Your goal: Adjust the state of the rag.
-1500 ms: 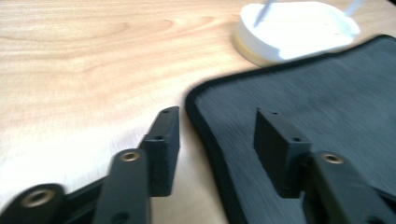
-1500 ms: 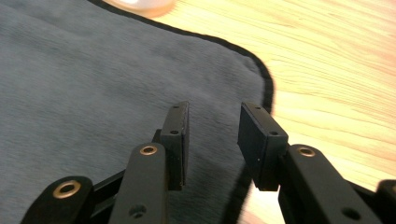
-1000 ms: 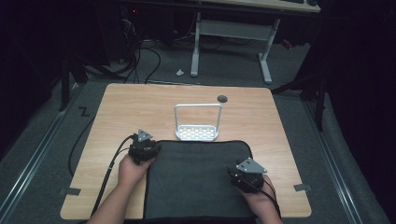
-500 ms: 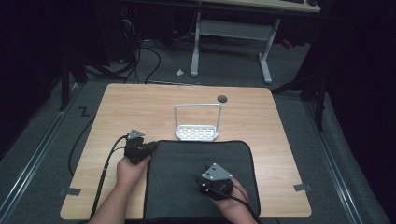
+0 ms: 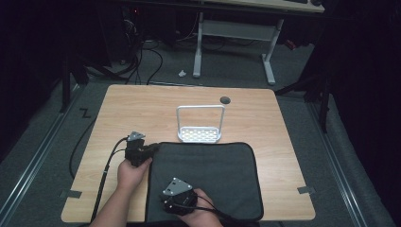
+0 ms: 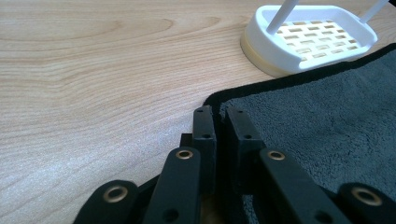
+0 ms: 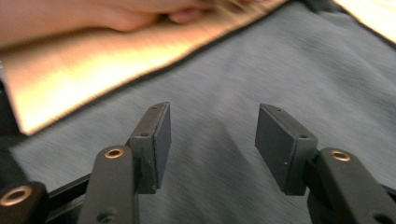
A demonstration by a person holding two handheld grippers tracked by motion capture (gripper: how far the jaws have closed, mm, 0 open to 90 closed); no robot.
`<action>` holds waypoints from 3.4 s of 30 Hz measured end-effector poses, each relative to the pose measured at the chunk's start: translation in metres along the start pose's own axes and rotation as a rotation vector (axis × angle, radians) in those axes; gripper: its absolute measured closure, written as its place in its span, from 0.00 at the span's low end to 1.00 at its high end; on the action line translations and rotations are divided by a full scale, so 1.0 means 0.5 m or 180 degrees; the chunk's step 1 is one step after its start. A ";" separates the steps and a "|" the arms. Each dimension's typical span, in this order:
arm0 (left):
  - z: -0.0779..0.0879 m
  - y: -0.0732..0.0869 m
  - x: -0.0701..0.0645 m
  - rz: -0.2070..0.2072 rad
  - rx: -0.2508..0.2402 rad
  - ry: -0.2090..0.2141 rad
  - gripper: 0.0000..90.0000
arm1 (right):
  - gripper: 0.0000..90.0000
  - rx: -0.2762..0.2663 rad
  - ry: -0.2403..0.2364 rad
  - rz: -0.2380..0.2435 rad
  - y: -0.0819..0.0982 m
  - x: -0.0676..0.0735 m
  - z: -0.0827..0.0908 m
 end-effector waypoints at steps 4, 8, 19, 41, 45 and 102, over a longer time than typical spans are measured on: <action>0.000 0.000 0.001 0.0008 0.0003 -0.0004 0.92 | 0.49 -0.0041 -0.0156 0.0070 -0.027 0.032 -0.015; 0.000 0.000 0.001 0.0015 0.0006 -0.0010 0.92 | 0.49 -0.0034 -0.0317 0.0127 -0.047 0.062 -0.033; 0.002 0.000 0.002 0.0035 -0.0010 0.0007 0.92 | 0.71 0.0051 -0.0260 0.0166 -0.031 0.071 -0.036; 0.029 -0.011 0.017 0.0476 -0.0212 0.0286 0.93 | 0.92 -0.0434 0.0094 0.0285 -0.064 0.039 0.052; 0.058 -0.009 0.036 0.0507 -0.0249 0.0243 0.93 | 0.92 -0.0499 0.0061 0.0325 -0.082 0.053 0.045; -0.055 -0.037 -0.248 0.0195 -0.0155 0.0354 0.92 | 0.91 -0.0329 0.0567 -0.0082 0.137 -0.024 0.211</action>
Point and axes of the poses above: each handheld gripper's, and its own axes: z roughly backward along the jaws, y roughly out of its underside, x roughly to its left, the point moved 1 cm from there along -z, roughly forward along the jaws, and after that the axes turned 13 degrees about z, right-handed, at the moved point
